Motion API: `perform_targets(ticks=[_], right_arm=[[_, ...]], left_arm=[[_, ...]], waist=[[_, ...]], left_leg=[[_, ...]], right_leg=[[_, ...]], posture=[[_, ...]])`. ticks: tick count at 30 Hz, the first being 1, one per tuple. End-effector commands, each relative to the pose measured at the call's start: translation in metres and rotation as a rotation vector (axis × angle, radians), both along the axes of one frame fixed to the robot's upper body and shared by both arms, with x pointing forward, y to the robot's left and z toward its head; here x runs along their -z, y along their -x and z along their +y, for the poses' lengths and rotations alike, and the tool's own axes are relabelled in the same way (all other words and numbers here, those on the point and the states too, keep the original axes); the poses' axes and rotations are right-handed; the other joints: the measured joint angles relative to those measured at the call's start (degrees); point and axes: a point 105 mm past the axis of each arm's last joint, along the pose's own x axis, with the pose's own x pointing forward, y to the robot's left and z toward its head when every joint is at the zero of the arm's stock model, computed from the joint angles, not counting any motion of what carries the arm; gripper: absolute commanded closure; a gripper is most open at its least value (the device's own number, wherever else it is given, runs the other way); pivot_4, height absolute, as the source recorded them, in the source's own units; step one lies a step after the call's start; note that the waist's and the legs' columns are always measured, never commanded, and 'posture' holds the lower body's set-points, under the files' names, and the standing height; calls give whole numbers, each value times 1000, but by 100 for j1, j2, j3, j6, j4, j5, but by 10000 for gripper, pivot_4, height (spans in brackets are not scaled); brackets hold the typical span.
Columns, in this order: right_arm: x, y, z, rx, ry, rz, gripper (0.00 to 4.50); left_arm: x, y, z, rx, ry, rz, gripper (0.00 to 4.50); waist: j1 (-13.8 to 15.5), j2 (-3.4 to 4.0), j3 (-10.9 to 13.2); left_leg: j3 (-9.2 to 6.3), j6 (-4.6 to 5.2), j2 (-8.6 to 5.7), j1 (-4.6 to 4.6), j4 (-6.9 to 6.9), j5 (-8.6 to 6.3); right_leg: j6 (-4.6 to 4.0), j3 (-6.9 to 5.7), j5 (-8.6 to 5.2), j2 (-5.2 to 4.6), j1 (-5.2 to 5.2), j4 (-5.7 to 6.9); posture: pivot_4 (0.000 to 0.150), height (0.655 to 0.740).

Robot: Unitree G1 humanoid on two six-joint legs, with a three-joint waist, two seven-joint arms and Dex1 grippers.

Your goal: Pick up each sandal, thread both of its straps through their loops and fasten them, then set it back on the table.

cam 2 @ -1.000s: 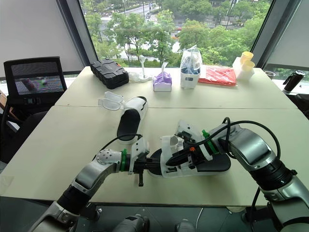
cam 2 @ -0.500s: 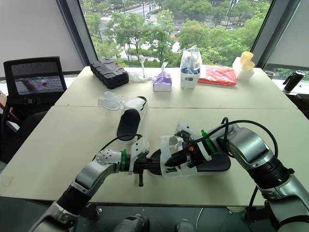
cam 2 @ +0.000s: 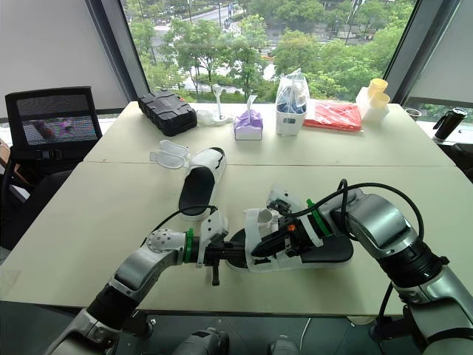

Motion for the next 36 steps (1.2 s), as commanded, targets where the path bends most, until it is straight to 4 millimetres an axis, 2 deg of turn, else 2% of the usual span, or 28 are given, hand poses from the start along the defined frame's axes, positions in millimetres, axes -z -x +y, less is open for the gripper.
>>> perform_targets(ticks=[1,12,16,21,30,36], right_arm=[[-4,1,4,-29,-1,-32,44332],[12,-7,-2,-27,78,-103,44332],[19,-18,-5,-17,112,-198,44332],[24,-19,-9,-46,143,-238,44332],[23,-7,-13,-145,163,-263,44332],[30,-2,-15,-195,203,-309,44332]], left_arm=[[19,1,5,-38,-58,51,45000],[19,1,5,-45,-58,54,45000],[19,1,5,-50,-57,54,45000],[19,0,6,-51,-57,53,45000],[18,-2,6,-55,-58,51,45000],[18,-2,6,-55,-59,48,45000]], waist=[[-1,0,0],[-2,0,0],[-1,0,-1],[0,0,-1],[9,0,-1],[14,0,-1]], left_leg=[[0,0,0,0,0,0],[0,0,0,1,0,0],[0,0,0,2,0,0],[0,0,0,2,0,0],[0,0,-1,2,2,0],[1,0,-2,2,2,0]], right_leg=[[0,0,0,0,0,0],[1,0,0,1,1,0],[1,0,0,1,2,0],[13,0,7,2,2,0],[14,0,8,3,4,0],[14,0,7,1,5,-3]], posture=[[1500,7400],[1500,7400],[1500,7400],[1500,7400],[1500,7400],[1500,7400]])
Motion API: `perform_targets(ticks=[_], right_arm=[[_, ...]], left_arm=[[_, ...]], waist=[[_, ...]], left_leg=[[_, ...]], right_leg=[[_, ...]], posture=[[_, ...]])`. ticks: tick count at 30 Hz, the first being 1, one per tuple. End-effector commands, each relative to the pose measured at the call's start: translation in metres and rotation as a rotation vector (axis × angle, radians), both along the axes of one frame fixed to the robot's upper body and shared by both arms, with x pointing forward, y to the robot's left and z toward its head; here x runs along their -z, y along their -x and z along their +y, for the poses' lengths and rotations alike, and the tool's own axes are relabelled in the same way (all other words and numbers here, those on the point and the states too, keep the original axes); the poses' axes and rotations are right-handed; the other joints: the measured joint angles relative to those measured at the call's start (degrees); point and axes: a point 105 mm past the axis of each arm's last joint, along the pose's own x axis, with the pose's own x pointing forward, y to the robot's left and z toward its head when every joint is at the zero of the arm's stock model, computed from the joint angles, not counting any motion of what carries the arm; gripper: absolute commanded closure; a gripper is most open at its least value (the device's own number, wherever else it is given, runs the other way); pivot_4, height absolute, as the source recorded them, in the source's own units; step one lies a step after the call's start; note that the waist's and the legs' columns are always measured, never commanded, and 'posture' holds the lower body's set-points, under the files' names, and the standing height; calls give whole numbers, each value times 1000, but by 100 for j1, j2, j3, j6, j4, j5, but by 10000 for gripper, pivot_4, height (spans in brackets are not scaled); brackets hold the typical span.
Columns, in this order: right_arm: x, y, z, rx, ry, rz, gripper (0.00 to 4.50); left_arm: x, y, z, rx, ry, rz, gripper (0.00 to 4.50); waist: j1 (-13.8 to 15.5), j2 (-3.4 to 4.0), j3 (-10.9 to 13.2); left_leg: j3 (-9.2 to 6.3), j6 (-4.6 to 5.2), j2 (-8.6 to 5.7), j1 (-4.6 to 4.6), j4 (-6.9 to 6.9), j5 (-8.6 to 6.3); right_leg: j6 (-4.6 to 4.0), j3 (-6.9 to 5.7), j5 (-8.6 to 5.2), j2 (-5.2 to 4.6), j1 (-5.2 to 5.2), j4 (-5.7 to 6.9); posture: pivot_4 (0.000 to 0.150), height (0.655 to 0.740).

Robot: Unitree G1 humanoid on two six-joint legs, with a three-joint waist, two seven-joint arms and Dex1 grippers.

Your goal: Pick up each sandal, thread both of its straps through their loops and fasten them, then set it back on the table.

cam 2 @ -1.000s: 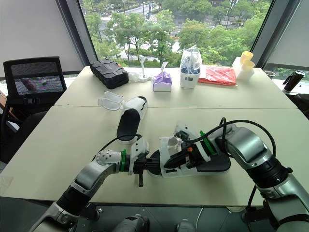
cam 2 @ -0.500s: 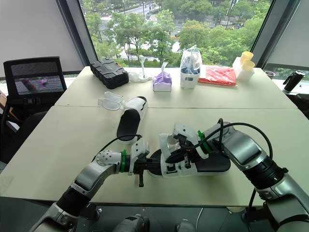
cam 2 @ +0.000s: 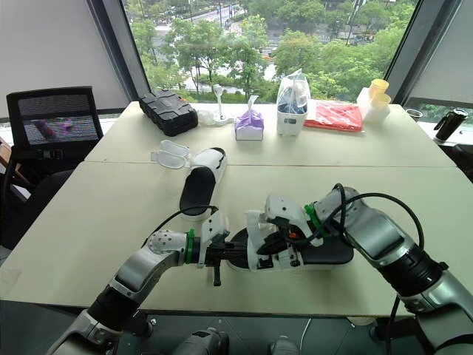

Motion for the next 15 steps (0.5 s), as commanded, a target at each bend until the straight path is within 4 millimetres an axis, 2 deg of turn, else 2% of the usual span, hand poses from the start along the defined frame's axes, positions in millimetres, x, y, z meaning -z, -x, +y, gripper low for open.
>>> perform_targets(ticks=[1,7,15], right_arm=[[12,7,-6,1,51,44,44332],[5,4,6,44,-27,60,44332],[2,4,8,63,-47,33,44332]], left_arm=[[18,-3,8,-44,-64,49,45000],[18,-3,8,-43,-65,46,45000],[18,-3,8,-43,-66,45,45000]], waist=[[1,0,0],[-6,0,0],[-11,0,0]], left_leg=[[0,0,0,0,0,0],[-1,0,1,1,0,0],[-1,0,2,2,1,0]], right_leg=[[0,0,0,0,0,0],[-2,0,-1,0,0,1],[-4,0,-1,1,0,4]], posture=[[1500,7400],[1500,7400],[1500,7400]])
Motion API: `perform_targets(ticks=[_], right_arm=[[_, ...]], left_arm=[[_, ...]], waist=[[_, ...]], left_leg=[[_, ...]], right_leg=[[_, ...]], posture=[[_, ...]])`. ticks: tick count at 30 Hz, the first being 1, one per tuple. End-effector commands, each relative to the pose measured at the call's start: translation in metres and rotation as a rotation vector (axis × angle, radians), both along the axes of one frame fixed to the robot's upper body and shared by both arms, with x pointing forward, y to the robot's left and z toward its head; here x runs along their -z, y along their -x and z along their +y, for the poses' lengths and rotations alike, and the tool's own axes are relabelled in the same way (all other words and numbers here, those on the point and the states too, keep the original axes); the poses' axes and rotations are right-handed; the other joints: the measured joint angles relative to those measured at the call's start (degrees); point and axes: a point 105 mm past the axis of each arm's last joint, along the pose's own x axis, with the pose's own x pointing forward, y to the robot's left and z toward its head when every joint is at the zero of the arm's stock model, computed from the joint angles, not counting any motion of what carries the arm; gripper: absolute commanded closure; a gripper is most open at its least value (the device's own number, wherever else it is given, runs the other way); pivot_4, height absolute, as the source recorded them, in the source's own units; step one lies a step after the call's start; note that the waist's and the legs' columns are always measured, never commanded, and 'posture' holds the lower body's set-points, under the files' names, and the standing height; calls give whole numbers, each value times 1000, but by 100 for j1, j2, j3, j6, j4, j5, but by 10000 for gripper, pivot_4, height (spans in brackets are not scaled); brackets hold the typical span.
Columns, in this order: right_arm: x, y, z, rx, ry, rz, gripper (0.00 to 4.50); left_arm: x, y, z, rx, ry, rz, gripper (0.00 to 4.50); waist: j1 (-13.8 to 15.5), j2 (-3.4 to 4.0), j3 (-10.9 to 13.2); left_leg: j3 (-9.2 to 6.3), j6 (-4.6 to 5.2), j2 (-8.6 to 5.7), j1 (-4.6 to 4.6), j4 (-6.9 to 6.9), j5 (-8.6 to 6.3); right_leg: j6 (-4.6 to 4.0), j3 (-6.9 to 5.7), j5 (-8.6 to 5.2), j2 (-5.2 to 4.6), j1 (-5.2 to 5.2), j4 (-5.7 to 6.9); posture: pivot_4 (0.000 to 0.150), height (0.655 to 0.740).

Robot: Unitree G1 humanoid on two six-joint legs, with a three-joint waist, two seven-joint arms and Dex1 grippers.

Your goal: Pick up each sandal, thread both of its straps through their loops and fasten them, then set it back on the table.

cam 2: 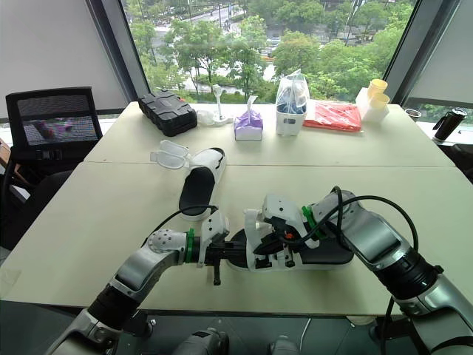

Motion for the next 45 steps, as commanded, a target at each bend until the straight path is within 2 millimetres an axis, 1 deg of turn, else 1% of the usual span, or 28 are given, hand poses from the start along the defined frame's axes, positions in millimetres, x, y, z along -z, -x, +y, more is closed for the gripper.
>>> perform_targets(ticks=[1,12,16,22,26,32,36,39,45], right_arm=[[0,5,3,-5,-8,-4,44332],[-5,10,5,0,-53,-125,44332],[-12,12,6,6,-76,-126,44332],[-15,15,5,3,-84,-113,44332],[-11,22,3,-12,-65,-78,44332],[-9,25,2,-15,-46,-63,44332],[0,29,-1,-15,-17,-40,44332],[7,29,-3,9,-9,-29,44332],[11,26,-6,33,-4,-35,44332]], left_arm=[[17,-2,8,-41,-61,44,45000],[17,-1,8,-33,-63,44,45000],[18,-1,8,-30,-64,43,45000],[18,0,7,-28,-61,44,45000],[18,0,8,-31,-61,46,45000],[18,-1,9,-33,-60,47,45000],[18,-1,9,-34,-60,47,45000],[18,-1,9,-34,-62,47,45000],[18,-1,9,-33,-63,47,45000]], waist=[[0,0,0],[-6,0,0],[-7,0,0],[-8,0,0],[-6,0,0],[-6,0,0],[-4,0,0],[-7,0,0],[-8,1,0]], left_leg=[[0,0,0,0,0,0],[0,0,1,0,0,0],[0,0,2,0,0,0],[0,0,2,0,0,0],[0,0,2,0,0,0],[0,0,2,0,0,0],[0,0,2,-1,-1,0],[0,0,2,-1,0,0],[0,0,3,0,0,0]], right_leg=[[0,0,0,0,0,0],[0,0,0,1,-1,1],[0,0,0,2,-2,3],[-5,0,-3,2,-2,2],[-7,0,-4,2,-2,2],[-7,1,-4,1,-2,2],[-7,0,-4,1,-2,1],[-7,0,-4,1,-2,1],[-8,1,-4,1,-1,2]], posture=[[1500,7400],[1500,7400],[1500,7400],[1500,7400],[1500,7400],[1500,7400],[1500,7400],[1500,7400],[1500,7400]])
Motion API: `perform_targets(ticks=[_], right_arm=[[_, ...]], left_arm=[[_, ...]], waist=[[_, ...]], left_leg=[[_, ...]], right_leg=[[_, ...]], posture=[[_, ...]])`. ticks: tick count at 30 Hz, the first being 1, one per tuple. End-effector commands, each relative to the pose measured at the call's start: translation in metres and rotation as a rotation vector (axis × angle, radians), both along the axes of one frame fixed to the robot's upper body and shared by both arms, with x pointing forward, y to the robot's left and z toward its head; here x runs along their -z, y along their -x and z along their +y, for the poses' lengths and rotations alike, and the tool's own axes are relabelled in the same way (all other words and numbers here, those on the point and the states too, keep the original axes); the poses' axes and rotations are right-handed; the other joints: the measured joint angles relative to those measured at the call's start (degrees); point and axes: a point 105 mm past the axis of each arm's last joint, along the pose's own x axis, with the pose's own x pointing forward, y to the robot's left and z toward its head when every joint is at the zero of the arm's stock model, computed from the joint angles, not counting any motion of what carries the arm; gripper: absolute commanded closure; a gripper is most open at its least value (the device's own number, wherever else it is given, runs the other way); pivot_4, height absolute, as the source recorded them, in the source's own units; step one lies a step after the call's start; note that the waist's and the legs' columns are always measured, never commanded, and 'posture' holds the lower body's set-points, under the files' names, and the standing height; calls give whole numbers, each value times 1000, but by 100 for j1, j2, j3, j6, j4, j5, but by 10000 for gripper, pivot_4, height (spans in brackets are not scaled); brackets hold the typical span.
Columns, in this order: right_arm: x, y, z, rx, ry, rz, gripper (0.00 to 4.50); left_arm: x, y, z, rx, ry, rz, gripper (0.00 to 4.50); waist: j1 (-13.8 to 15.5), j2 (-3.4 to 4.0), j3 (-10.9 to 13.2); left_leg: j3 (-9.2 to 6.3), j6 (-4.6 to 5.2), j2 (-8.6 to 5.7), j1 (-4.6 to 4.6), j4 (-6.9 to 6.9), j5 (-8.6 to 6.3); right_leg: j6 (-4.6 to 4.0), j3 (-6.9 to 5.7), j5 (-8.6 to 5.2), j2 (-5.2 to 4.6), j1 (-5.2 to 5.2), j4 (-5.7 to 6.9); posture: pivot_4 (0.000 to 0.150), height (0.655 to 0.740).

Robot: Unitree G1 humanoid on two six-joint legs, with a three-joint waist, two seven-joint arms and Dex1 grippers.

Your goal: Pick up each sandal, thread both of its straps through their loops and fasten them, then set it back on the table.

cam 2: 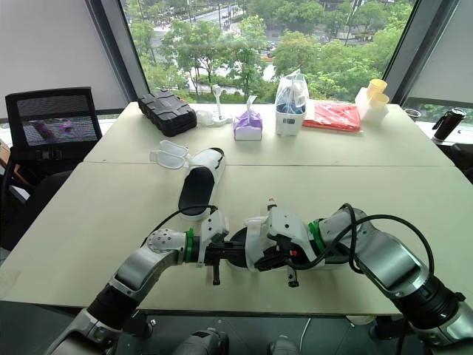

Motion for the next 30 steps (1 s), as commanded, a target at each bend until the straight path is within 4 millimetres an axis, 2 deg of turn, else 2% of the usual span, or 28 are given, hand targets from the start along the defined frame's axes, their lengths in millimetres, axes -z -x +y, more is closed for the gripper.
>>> perform_targets(ticks=[1,6,7,9,14,21,29,30], right_arm=[[4,1,-3,12,21,10,44332],[0,1,-4,14,18,14,44332],[-2,1,-4,15,14,13,42089],[-4,0,-4,20,8,13,36582],[-18,-6,-2,51,-50,15,11636],[-40,-14,2,106,-160,77,11636],[-42,-18,5,139,-191,129,11636],[-42,-18,6,140,-196,134,13973]], left_arm=[[18,-1,7,-33,-61,50,45000],[18,-2,7,-31,-61,51,45000],[18,-2,7,-30,-61,51,45000],[18,-2,6,-29,-60,50,45000],[18,-1,6,-31,-58,49,45000],[16,-1,5,-32,-55,46,45000],[16,-1,5,-35,-52,46,45000],[15,-1,5,-36,-51,47,45000]], waist=[[0,0,0],[1,0,0],[2,0,0],[3,0,0],[-8,-1,0],[1,0,1],[-2,0,1],[-2,0,1]], left_leg=[[0,0,0,0,0,0],[0,0,0,0,2,0],[0,0,0,0,2,0],[0,0,0,0,2,0],[0,0,0,0,4,0],[0,0,3,0,2,0],[2,1,1,-4,2,0],[2,0,2,-4,2,0]], right_leg=[[0,0,0,0,0,0],[0,0,0,0,1,1],[0,0,0,0,2,0],[0,0,0,0,2,0],[-3,0,3,0,2,1],[-7,1,17,2,-3,0],[-4,1,18,1,-10,-5],[-5,1,18,1,-11,-4]], posture=[[1500,7400],[1500,7400],[1500,7400],[1500,7400],[1500,7400],[1500,7400],[1500,7400],[1500,7400]])
